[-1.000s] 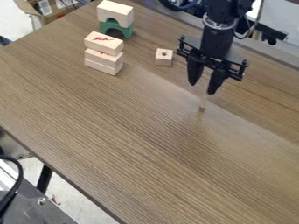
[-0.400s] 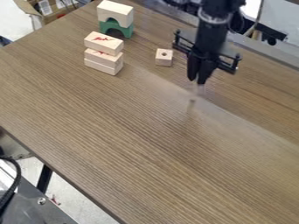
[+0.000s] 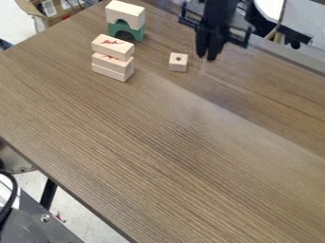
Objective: Put the stick from the right and insert in the hole
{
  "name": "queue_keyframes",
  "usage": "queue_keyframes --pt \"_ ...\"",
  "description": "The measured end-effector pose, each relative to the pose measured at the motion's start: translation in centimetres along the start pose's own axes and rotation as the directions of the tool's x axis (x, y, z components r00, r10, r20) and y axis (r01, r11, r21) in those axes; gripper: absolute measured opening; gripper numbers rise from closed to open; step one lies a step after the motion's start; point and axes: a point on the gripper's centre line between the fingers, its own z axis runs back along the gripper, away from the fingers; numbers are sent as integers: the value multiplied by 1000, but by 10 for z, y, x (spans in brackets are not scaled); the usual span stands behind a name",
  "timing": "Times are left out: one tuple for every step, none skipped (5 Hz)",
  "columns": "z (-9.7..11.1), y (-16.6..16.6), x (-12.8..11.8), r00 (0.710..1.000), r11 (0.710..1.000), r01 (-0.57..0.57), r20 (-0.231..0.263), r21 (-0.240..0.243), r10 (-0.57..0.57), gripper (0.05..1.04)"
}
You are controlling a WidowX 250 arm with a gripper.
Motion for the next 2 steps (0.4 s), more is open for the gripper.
queue_keyframes --pt "7 15 11 999 999 -40 27 -12 41 108" --pt "6 31 20 997 997 -71 33 -8 71 108"
